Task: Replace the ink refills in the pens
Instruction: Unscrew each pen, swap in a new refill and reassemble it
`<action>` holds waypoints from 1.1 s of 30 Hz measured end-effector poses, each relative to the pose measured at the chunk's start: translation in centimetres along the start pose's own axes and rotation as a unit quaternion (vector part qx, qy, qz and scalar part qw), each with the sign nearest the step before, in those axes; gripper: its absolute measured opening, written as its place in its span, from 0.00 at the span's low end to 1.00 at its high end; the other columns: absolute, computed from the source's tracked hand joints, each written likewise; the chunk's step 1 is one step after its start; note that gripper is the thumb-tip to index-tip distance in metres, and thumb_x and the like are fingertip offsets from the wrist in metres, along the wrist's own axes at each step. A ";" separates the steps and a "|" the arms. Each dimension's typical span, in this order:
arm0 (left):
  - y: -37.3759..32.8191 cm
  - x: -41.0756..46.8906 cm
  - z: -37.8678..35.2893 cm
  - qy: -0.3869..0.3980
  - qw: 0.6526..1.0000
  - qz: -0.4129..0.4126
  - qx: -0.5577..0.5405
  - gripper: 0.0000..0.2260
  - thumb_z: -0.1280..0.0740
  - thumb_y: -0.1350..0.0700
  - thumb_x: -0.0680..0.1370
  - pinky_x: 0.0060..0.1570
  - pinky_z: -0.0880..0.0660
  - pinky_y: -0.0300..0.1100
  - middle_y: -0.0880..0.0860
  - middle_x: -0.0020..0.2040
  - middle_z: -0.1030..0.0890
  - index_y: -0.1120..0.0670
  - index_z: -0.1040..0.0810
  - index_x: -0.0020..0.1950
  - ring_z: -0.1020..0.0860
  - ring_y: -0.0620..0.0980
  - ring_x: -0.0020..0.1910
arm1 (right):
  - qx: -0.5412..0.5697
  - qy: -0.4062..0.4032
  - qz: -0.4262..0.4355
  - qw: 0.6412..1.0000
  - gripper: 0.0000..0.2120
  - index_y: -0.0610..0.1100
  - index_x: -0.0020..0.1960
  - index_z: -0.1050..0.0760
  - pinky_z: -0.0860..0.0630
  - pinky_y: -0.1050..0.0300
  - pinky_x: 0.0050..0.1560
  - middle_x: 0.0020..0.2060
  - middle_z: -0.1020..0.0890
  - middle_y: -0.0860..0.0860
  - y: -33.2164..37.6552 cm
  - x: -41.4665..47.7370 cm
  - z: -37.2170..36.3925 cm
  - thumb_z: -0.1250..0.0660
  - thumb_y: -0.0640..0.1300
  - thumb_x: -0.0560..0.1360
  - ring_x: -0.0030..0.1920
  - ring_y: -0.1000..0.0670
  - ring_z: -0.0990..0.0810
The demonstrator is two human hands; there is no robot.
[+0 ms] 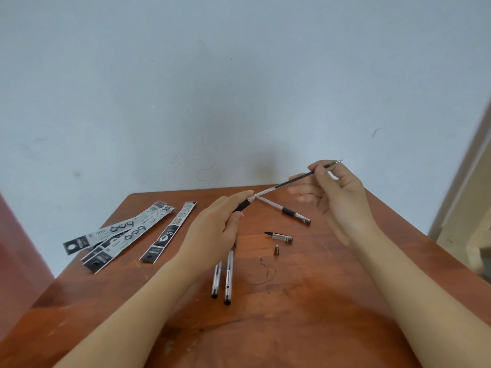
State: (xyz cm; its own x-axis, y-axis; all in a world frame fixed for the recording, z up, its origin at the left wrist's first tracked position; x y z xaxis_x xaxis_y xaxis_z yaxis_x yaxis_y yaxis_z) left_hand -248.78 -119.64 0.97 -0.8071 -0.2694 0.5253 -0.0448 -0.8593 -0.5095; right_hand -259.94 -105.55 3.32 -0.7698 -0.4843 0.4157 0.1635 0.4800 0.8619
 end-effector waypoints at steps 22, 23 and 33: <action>-1.0 -0.3 -0.1 0.028 0.997 -0.018 -0.070 0.21 0.39 0.62 0.77 0.38 0.30 0.29 0.39 0.42 0.26 0.38 0.34 0.60 0.28 0.40 0.36 | -0.060 0.103 -0.144 0.982 0.05 0.43 0.42 0.25 0.23 0.65 0.30 0.33 0.15 0.47 -3.3 -0.8 -1.9 0.38 0.37 0.75 0.31 0.52 0.18; -0.8 -0.2 0.0 0.021 0.997 -0.009 -0.070 0.20 0.39 0.62 0.77 0.37 0.30 0.27 0.38 0.41 0.27 0.42 0.33 0.63 0.28 0.38 0.35 | -0.074 0.105 -0.145 0.981 0.04 0.43 0.43 0.24 0.23 0.65 0.31 0.33 0.15 0.48 -3.5 -0.7 -1.8 0.37 0.37 0.75 0.31 0.52 0.18; -0.4 0.1 0.6 -0.006 0.999 -0.005 -0.047 0.11 0.38 0.63 0.76 0.33 0.31 0.27 0.44 0.40 0.22 0.52 0.24 0.56 0.28 0.38 0.33 | -0.498 0.207 -0.079 0.838 0.03 0.50 0.41 0.23 0.29 0.67 0.36 0.31 0.22 0.58 -5.5 -1.1 -2.0 0.33 0.44 0.73 0.32 0.59 0.24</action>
State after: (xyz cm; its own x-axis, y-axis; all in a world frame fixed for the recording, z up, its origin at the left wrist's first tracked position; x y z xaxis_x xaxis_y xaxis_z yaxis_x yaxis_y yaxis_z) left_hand -248.45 -119.60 1.64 -0.7997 -0.2671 0.5376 -0.1072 -0.8176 -0.5658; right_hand -258.77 -109.19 -1.28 -0.5840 -0.7955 0.1615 0.6726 -0.3628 0.6450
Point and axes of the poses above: each hand's wrist, its own x-axis towards the middle knuckle, its own z-axis out of the back of the hand, y = z × x, the point moved 8 cm from there along x, towards the middle knuckle
